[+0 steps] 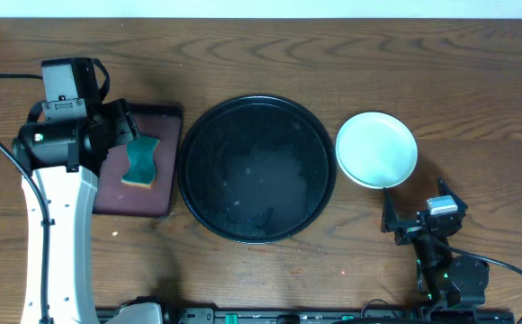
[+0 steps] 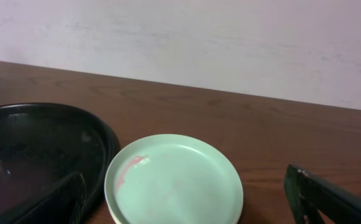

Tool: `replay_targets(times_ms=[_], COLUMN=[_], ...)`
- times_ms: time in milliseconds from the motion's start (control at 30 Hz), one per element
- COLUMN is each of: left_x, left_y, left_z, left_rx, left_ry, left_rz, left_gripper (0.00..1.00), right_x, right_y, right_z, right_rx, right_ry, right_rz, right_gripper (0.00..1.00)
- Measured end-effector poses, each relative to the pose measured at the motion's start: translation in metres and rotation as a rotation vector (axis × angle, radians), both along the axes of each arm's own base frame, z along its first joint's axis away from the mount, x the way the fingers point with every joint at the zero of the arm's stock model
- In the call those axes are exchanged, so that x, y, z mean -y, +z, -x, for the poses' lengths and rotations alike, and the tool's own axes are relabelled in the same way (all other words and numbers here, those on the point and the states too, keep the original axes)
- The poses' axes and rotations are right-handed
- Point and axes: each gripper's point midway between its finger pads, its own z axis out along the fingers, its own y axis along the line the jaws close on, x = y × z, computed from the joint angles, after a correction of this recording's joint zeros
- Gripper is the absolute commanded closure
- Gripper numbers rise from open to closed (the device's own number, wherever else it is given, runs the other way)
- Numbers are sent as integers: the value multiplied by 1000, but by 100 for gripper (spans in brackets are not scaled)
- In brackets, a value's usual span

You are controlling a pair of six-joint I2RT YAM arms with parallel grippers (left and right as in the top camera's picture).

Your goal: Clean dirty plates on tray and stack at the side

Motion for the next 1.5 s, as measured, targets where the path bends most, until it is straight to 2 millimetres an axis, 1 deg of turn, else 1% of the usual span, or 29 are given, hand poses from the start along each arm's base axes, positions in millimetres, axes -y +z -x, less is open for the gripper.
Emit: replay_targets(times_ms=[100,200,367,400,433,467,500,600,667,800,900,967,1133,1233,1400,1467,1500], left_x=[0,1,10,15,16,20,23,34,42,54,56,57,58,58,60,60,61], left_y=[6,24,70,79,80,85,85,73,55,13,-13,-26,-54,-66,-82,-96,-97], left_z=[2,8,24,29,31,33,36,44,49,60,69,74,83,85,84,85,85], left_rx=[19,93,371,460,475,541,584,687,722,769,801,825,867,874,858,822,816], left_ry=[0,0,-26,-42,-45,-59,-70,-132,-186,-267,-291,-297,-304,-314,-337,-344,-352], left_rz=[-2,-10,-26,-31,-31,-35,-38,-53,-68,-98,-114,-124,-140,-153,-173,-173,-173], left_gripper=[25,25,25,25,25,25,25,25,25,25,25,25,25,25,25,25,25], right_x=[0,0,0,1,1,1,1,1,1,1,1,1,1,1,1,1,1], right_y=[0,0,0,0,0,0,0,0,0,0,0,0,0,0,0,0,0], right_z=[0,0,0,0,0,0,0,0,0,0,0,0,0,0,0,0,0], right_rx=[0,0,2,2,2,2,2,2,3,2,2,2,2,2,2,2,2], right_ry=[0,0,-1,-3,-3,-4,-4,-5,-6,-7,-7,-7,-8,-8,-8,-8,-8], right_rz=[0,0,0,0,0,0,0,0,0,0,0,0,0,0,0,0,0], right_gripper=[1,1,1,1,1,1,1,1,1,1,1,1,1,1,1,1,1])
